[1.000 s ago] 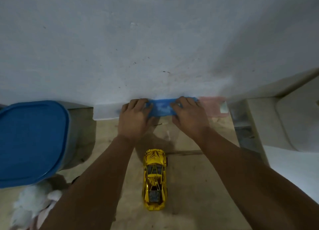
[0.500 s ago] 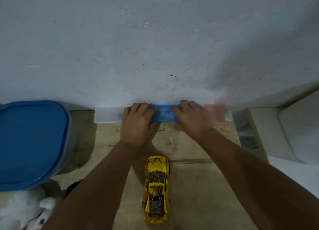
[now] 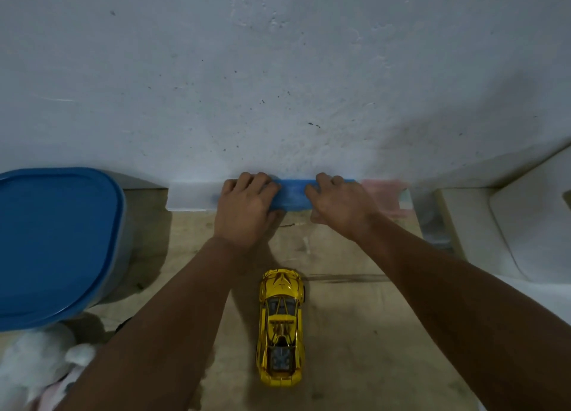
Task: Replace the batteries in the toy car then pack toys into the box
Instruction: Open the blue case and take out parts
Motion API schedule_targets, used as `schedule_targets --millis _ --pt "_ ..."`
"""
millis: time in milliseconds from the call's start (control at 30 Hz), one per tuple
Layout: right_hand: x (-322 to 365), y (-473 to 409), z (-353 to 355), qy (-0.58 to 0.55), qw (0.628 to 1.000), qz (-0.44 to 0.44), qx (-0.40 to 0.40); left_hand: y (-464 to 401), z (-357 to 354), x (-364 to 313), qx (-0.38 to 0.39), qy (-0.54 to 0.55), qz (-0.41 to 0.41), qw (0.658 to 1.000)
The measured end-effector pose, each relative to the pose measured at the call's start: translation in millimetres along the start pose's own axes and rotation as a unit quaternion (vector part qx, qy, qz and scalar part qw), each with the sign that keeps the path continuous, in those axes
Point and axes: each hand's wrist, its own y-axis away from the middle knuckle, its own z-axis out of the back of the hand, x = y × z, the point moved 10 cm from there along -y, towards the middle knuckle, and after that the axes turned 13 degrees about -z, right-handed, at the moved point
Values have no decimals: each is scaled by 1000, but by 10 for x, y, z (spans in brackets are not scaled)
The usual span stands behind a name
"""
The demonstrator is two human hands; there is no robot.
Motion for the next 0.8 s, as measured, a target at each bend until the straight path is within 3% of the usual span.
schedule_targets --millis 200,300,433,567,667,800 --pt "-159 -30 110 -93 995 -20 18 -17 35 -35 13 2 2 1000" --pt "-281 74 231 -100 994 -43 -29 -10 60 -48 15 26 4 1000" --pt "-495 239 360 -164 969 -126 -134 41 183 -66 -33 55 13 998" --pt "-576 261 111 -261 937 -203 -110 19 302 -10 -84 91 49 991" --pt "-380 259 51 -317 930 -154 -105 -28 358 28 -106 97 62 988" --pt "-84 177 -50 -306 945 -106 -51 -50 386 26 -112 105 66 986"
